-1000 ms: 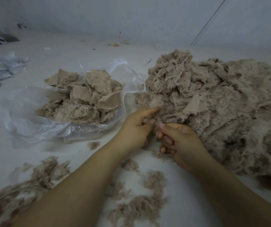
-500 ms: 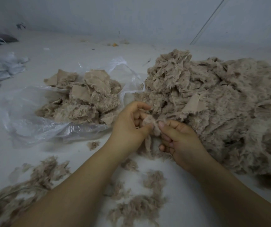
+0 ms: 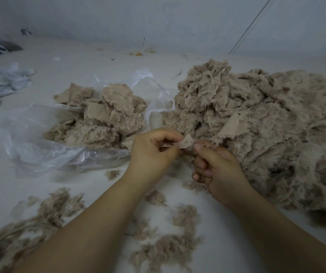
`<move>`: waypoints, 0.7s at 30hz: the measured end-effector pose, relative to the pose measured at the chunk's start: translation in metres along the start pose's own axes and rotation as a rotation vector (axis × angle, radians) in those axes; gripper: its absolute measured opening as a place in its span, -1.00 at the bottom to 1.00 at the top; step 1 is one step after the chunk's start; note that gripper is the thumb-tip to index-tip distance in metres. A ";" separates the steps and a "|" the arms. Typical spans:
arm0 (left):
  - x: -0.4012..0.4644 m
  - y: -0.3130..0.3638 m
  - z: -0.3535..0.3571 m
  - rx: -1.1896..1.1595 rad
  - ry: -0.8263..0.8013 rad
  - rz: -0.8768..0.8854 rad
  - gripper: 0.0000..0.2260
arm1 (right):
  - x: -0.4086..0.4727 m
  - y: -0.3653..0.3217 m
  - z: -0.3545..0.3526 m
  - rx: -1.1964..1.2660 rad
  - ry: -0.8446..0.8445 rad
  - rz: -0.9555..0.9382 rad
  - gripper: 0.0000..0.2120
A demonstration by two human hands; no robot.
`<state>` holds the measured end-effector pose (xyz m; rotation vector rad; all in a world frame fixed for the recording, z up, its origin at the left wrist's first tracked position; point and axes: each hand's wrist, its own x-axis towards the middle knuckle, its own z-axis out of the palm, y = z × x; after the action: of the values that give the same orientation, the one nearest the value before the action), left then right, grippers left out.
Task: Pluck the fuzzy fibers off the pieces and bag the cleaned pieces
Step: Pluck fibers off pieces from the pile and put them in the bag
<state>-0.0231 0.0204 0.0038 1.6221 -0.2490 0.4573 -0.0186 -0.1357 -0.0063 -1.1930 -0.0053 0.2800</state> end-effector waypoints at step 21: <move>0.003 -0.008 -0.005 0.387 -0.125 0.004 -0.86 | 0.001 0.003 -0.002 -0.052 -0.048 -0.026 -0.67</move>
<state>-0.0176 0.0260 -0.0015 2.0325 -0.2693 0.4254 -0.0179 -0.1357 -0.0103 -1.2371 -0.0704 0.2877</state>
